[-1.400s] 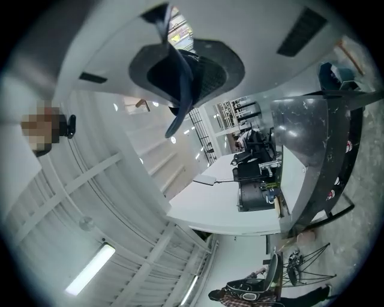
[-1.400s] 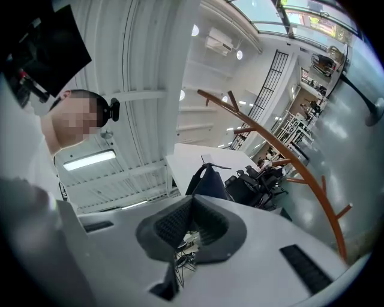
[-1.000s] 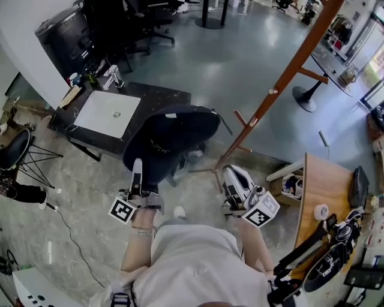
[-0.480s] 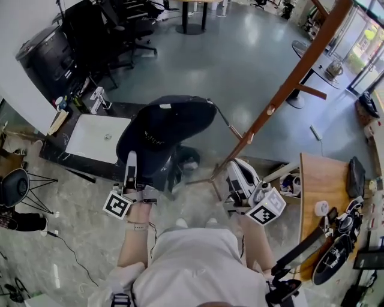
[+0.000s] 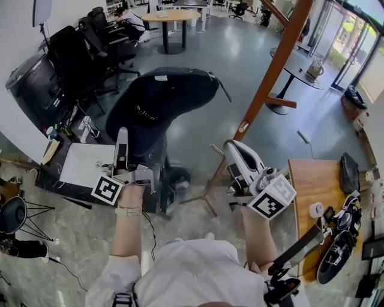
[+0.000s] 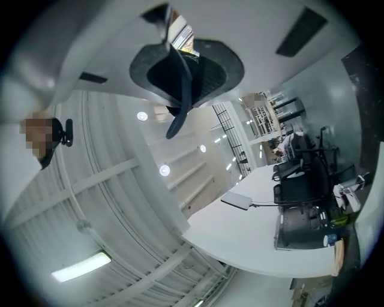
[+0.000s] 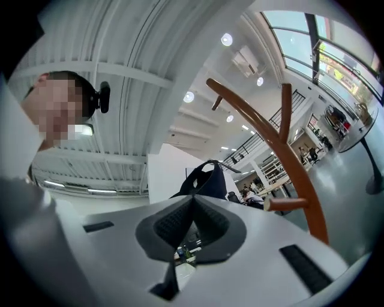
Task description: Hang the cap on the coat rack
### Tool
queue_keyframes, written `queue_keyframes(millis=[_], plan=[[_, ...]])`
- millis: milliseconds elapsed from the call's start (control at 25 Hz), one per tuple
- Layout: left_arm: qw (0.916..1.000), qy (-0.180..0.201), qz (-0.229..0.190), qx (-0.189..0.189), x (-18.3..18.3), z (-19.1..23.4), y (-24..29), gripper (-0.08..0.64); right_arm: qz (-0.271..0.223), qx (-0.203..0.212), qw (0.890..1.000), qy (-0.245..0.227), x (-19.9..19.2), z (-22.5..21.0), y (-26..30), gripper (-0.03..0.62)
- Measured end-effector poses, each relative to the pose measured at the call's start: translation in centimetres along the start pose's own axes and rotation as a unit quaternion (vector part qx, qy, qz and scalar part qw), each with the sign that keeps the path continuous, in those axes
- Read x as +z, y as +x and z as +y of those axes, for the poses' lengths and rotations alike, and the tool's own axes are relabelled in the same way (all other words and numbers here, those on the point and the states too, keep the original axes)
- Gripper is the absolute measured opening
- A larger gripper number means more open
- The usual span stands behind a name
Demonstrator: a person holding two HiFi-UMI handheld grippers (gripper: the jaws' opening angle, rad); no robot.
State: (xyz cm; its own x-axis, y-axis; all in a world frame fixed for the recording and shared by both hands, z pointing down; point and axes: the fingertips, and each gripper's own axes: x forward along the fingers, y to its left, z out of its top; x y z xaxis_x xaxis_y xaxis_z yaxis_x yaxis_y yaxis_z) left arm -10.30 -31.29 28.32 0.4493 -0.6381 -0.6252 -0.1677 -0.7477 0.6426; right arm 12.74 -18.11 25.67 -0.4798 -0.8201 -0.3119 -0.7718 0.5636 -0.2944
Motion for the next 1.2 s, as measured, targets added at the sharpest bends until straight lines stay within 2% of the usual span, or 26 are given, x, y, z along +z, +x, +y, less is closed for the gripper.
queue_keyframes(millis=[240,440,600,920,1200], plan=[[0.996,0.034,-0.008,-0.083,1.5,-5.1,8.8,0.032,-0.031,0.004,0.999,-0.044,7.7,0.2,1.2,0.025],[0.9878,0.074,-0.009,-0.137,2.2,-9.5,16.0,0.032,-0.059,0.015,0.993,-0.102,15.5,1.2,1.1,0.025],[0.9798,0.099,-0.022,-0.172,2.8,-12.6,21.5,0.032,-0.088,-0.003,0.986,-0.143,20.3,1.2,0.0,0.025],[0.9673,0.123,-0.041,-0.218,3.0,-17.8,30.2,0.032,-0.106,-0.043,0.976,-0.183,25.5,0.0,-1.5,0.025],[0.963,0.128,-0.034,-0.235,2.1,-21.7,36.3,0.032,-0.114,-0.063,0.971,-0.203,28.1,-0.1,-3.4,0.025]])
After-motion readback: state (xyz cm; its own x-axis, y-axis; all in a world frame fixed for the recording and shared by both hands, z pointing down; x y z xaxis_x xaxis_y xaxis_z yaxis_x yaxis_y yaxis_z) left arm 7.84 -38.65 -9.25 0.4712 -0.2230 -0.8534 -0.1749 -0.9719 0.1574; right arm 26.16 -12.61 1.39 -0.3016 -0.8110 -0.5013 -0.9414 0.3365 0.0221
